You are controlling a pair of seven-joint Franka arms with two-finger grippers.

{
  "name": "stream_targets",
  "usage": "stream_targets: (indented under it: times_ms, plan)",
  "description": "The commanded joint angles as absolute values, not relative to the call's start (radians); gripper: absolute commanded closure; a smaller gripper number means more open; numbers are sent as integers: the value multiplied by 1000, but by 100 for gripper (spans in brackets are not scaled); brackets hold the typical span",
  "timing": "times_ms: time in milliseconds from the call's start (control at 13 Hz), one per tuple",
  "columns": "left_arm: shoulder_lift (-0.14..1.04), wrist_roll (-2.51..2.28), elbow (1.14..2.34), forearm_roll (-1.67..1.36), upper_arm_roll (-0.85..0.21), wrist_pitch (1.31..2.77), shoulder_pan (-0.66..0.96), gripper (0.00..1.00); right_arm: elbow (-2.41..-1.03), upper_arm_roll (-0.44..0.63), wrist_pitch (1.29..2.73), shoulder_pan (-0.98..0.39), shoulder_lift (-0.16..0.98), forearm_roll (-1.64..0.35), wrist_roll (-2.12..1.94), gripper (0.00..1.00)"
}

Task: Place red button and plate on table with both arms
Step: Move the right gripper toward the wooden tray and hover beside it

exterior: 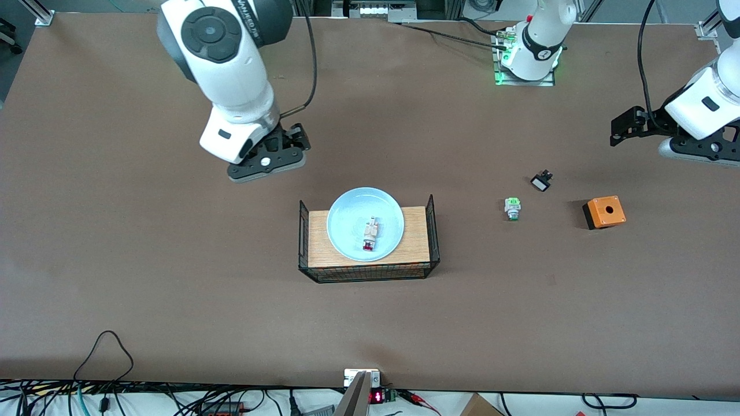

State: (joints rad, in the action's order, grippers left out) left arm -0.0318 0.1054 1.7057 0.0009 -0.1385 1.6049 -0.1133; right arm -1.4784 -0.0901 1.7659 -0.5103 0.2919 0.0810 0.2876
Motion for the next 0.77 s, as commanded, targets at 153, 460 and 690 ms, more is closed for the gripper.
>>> stream_targets:
  times_ms: [153, 460, 690]
  plan:
    - [-17, 109, 1674, 9, -146, 1582, -118, 0, -1448, -81, 1772, -537, 316, 107, 310, 0]
    - [-17, 109, 1674, 9, -146, 1582, -118, 0, -1451, -81, 1770, -554, 318, 127, 310, 0]
    - [-17, 109, 1674, 9, -146, 1582, -118, 0, -1451, -81, 1770, -566, 322, 133, 310, 0]
